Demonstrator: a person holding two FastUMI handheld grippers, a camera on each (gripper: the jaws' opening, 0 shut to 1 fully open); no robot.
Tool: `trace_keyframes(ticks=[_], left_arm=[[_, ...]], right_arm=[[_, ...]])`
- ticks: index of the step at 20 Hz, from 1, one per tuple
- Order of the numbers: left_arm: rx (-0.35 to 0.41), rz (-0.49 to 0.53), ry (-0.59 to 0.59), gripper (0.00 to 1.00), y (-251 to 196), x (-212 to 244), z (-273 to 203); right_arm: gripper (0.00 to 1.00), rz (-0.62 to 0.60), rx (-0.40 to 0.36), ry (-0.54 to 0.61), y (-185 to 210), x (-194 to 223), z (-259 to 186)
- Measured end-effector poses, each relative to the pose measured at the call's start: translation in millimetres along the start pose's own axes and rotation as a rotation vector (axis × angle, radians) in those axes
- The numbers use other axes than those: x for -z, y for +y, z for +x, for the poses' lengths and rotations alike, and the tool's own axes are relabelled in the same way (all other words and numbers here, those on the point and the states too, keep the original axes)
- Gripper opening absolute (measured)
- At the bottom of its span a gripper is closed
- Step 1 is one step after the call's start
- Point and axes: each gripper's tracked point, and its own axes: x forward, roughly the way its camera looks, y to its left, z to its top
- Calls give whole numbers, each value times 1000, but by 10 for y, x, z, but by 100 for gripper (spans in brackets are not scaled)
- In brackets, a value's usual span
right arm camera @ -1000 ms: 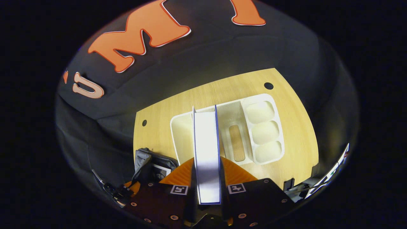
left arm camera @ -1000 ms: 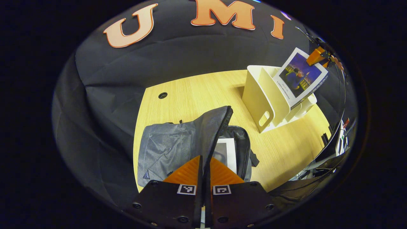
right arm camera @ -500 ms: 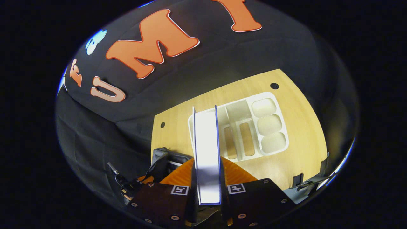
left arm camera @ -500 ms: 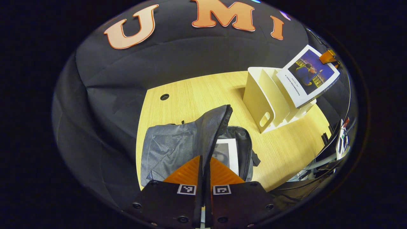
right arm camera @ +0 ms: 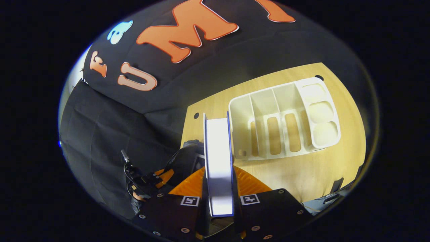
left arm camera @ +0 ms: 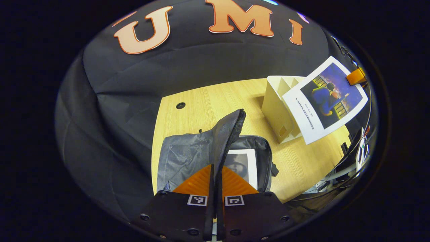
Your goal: Open the schoolbag, grab two books from the bookshelf and put them into the schoolbag.
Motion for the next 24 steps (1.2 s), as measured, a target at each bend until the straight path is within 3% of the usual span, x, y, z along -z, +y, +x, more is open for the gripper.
trace_keyframes(ticks=[5, 24], left_arm=[[-5, -2, 2, 5, 69, -35, -55], [-19, -23, -18, 5, 99, -135, -164]], right_arm=[[29, 23, -94, 39, 241, 269, 360], [29, 174, -281, 113, 665, 861, 1526]])
